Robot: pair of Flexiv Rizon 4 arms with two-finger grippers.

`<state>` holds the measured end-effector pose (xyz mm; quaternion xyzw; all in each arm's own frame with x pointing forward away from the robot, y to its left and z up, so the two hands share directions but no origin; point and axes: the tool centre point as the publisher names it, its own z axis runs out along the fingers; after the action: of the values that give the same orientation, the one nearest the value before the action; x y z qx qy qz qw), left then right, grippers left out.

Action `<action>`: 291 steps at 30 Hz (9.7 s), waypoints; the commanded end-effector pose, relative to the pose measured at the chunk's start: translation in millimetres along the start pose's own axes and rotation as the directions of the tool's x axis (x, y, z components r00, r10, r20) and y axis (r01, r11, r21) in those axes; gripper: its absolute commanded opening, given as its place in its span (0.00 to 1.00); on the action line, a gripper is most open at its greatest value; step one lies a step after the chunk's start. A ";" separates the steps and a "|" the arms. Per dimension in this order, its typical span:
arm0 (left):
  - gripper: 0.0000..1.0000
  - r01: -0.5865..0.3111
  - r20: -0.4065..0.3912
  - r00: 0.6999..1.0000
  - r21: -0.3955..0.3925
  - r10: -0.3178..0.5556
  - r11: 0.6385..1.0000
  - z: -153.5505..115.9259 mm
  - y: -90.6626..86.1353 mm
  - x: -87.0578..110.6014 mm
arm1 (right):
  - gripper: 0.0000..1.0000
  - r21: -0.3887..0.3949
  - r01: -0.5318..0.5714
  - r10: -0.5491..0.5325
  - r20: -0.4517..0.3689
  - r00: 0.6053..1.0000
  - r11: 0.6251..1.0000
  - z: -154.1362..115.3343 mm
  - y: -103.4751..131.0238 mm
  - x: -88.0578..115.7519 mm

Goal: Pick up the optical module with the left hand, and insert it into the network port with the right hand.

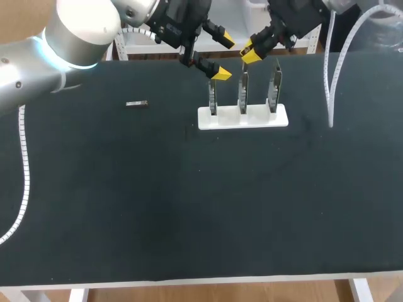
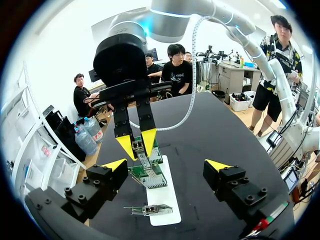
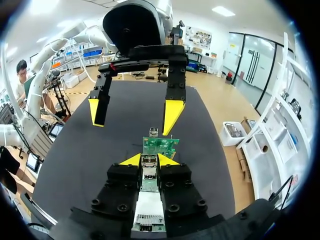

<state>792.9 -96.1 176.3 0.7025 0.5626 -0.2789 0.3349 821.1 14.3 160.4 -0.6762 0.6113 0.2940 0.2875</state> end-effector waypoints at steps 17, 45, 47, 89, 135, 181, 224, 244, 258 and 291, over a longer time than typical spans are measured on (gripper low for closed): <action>1.00 -0.001 -0.003 1.000 0.000 0.001 1.000 0.1 0.1 -0.3 | 0.00 0.007 0.000 0.000 -0.001 1.000 1.000 -3.7 -0.5 -0.5; 1.00 -0.001 -0.003 1.000 0.000 0.001 1.000 0.1 0.1 -0.3 | 0.00 -0.005 -0.016 0.016 -0.011 1.000 1.000 2.9 -2.4 4.5; 1.00 -0.001 -0.003 1.000 0.000 0.001 1.000 0.1 0.1 -0.3 | 0.00 -0.005 -0.017 0.017 -0.011 1.000 1.000 3.0 -2.5 4.5; 1.00 -0.001 -0.003 1.000 0.000 0.001 1.000 0.1 0.1 -0.3 | 1.00 -0.015 -0.039 0.038 -0.024 0.999 0.999 12.3 -2.9 15.7; 1.00 -0.001 -0.003 1.000 0.000 0.001 1.000 0.1 0.1 -0.3 | 0.07 0.054 0.046 -0.045 -0.015 0.999 0.997 -22.5 2.8 -12.8; 1.00 -0.001 -0.003 1.000 0.000 0.001 1.000 0.1 0.1 -0.3 | 0.00 0.028 0.040 -0.040 -0.012 0.999 0.999 -12.9 1.0 -12.8; 1.00 -0.001 -0.003 1.000 0.000 0.001 1.000 0.1 0.1 -0.3 | 0.00 0.000 -0.004 0.004 -0.009 1.000 1.000 0.5 -0.4 5.0; 1.00 -0.001 -0.003 1.000 0.000 0.001 1.000 0.1 0.1 -0.3 | 0.00 -0.008 -0.019 0.019 -0.005 1.000 1.000 4.2 -1.1 10.6; 1.00 -0.001 -0.003 1.000 0.000 0.001 1.000 0.1 0.1 -0.3 | 0.00 -0.007 -0.001 0.001 -0.008 1.000 1.000 3.9 -4.5 3.7; 1.00 -0.001 -0.003 1.000 0.000 0.001 1.000 0.1 0.1 -0.3 | 0.00 -0.029 -0.038 0.038 0.002 0.999 0.999 15.1 -5.9 17.4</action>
<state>792.9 -96.1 176.3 0.7026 0.5626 -0.2789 0.3349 825.7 15.0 142.7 -0.6681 0.6199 0.3074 0.2736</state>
